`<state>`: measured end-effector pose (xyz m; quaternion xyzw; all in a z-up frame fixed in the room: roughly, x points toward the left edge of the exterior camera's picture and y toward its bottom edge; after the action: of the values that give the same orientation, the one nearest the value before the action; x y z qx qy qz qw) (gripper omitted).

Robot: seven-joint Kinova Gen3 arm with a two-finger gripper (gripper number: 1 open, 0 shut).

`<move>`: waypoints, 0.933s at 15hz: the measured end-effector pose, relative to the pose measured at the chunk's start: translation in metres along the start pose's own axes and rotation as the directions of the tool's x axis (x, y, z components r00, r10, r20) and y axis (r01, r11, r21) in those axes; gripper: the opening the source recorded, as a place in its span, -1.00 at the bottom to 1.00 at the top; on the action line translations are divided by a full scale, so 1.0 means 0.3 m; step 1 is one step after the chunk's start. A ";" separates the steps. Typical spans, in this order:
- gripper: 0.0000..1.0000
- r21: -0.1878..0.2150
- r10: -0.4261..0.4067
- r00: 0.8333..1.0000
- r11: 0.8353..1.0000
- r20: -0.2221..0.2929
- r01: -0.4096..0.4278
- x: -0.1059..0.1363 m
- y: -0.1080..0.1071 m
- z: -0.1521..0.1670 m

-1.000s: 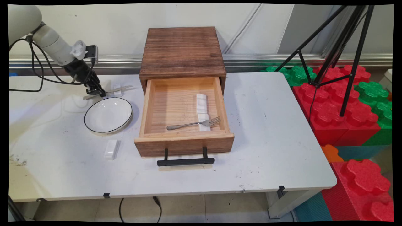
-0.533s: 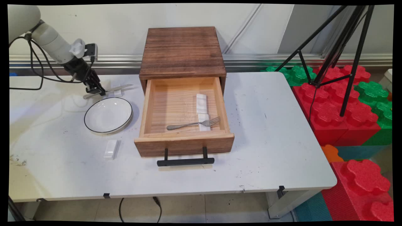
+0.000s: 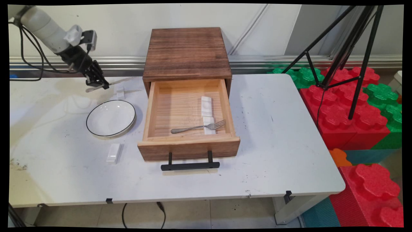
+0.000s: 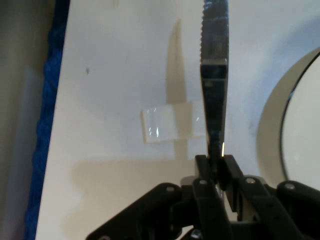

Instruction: Place the picked object into the drawer

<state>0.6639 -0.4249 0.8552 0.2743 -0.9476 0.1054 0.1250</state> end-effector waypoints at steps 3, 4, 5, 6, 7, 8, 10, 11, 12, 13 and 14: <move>-1.00 -0.010 0.014 0.999 1.000 -0.034 -0.014 0.041 0.027 -0.079; -1.00 -0.013 0.017 0.999 1.000 -0.043 -0.018 0.052 0.037 -0.108; -1.00 -0.016 0.019 0.999 1.000 -0.051 -0.020 0.060 0.047 -0.133; -1.00 -0.019 0.021 0.998 1.000 -0.056 -0.022 0.066 0.053 -0.149; -1.00 -0.022 0.022 0.998 0.999 -0.063 -0.024 0.074 0.062 -0.172; -1.00 -0.026 0.023 0.997 0.999 -0.072 -0.025 0.084 0.072 -0.197; -1.00 -0.033 0.025 0.995 0.999 -0.093 -0.028 0.106 0.088 -0.240; -1.00 -0.036 0.025 0.994 0.999 -0.106 -0.029 0.118 0.097 -0.261; -1.00 -0.042 0.027 0.992 0.999 -0.120 -0.032 0.135 0.106 -0.279; -1.00 -0.047 0.027 0.991 0.998 -0.134 -0.034 0.150 0.114 -0.292; -1.00 -0.053 0.030 0.988 0.998 -0.152 -0.039 0.171 0.124 -0.304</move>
<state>0.6179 -0.3948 0.9518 0.2455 -0.9427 0.1016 0.2021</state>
